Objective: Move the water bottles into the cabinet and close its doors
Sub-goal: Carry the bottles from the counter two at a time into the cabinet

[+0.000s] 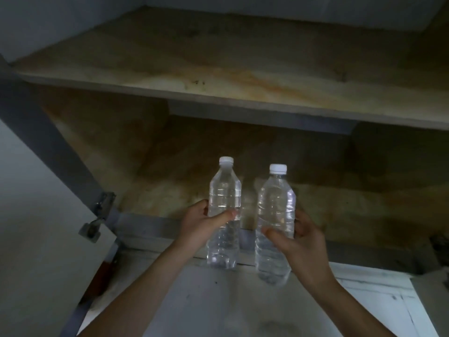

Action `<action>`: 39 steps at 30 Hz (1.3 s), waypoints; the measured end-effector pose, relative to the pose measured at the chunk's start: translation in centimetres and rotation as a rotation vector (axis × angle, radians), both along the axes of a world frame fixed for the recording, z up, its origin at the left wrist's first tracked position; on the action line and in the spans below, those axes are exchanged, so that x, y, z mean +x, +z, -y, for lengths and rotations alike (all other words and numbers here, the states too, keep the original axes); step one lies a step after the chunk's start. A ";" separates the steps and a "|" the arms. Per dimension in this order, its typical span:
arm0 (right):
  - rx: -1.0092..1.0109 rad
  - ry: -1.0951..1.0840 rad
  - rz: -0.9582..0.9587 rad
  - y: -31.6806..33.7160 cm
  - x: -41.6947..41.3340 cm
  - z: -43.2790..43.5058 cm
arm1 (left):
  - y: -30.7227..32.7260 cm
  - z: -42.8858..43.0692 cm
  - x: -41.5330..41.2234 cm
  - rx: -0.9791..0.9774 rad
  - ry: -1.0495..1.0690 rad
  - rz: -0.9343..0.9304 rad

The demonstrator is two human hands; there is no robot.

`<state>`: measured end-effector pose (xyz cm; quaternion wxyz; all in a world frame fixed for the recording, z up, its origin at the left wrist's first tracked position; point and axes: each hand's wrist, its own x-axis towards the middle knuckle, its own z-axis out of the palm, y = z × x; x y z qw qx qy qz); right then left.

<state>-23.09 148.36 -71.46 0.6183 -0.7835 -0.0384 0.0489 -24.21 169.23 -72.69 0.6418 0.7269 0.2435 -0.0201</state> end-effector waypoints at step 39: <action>-0.239 -0.022 0.090 -8.4 0.2 -0.6 | -7.4 0.9 -3.1 -0.064 0.078 0.251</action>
